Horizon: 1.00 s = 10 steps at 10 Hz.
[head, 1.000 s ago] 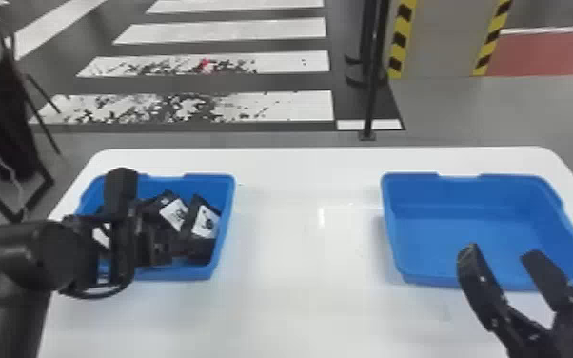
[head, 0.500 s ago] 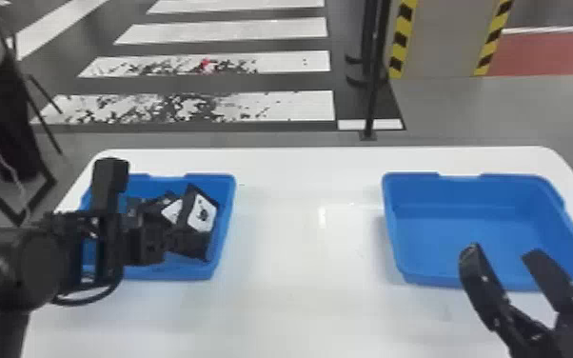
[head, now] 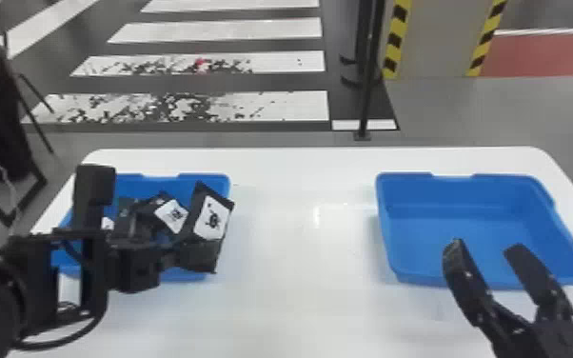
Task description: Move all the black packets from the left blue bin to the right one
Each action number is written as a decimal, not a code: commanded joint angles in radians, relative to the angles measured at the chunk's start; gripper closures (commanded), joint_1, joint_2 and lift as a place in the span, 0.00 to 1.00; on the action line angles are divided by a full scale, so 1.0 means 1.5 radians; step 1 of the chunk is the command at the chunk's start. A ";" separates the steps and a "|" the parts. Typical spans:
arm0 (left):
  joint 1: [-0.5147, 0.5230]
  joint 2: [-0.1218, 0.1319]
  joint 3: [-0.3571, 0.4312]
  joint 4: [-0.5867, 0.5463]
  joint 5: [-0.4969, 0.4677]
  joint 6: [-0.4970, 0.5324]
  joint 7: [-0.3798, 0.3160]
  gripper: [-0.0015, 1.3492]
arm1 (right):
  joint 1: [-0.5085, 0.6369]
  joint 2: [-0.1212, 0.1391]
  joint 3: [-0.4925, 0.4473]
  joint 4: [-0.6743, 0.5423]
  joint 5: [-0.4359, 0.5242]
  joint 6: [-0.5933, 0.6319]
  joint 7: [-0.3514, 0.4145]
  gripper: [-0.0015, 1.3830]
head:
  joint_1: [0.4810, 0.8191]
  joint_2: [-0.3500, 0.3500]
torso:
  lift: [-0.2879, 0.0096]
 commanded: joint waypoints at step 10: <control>0.033 -0.002 -0.149 0.005 0.225 -0.124 -0.038 0.89 | -0.143 -0.023 0.062 0.106 -0.221 0.185 0.180 0.09 | 0.63 0.43 | 0.35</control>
